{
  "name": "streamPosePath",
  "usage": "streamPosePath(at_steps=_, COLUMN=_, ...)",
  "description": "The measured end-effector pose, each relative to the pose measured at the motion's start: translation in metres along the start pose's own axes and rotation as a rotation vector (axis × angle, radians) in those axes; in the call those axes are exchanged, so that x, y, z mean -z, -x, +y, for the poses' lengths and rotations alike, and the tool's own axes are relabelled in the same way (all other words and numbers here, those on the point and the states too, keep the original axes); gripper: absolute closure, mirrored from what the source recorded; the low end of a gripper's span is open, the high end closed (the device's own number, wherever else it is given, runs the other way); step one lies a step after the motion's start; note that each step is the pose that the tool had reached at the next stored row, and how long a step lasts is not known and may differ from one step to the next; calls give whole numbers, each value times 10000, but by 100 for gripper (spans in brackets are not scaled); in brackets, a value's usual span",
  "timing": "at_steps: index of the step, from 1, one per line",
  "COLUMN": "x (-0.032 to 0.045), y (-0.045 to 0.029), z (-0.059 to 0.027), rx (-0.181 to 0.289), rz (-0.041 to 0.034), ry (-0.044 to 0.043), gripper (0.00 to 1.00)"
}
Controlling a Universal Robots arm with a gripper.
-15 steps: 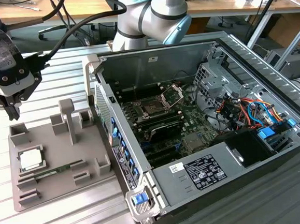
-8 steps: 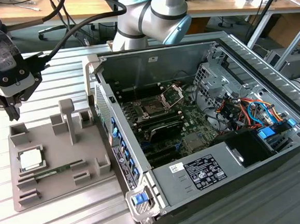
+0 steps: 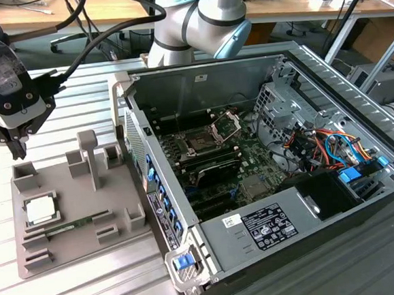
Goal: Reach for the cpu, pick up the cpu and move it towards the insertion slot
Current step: 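Reach for the cpu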
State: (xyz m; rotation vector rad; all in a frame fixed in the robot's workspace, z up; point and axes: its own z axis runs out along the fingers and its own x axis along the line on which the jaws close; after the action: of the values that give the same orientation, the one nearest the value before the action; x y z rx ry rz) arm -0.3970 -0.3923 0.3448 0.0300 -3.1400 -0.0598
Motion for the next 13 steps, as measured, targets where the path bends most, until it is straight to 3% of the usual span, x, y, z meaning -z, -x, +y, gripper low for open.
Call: streamPosePath(at_steps=13, x=-21, y=0, z=-1, rx=0, rz=0, ry=1, gripper=89)
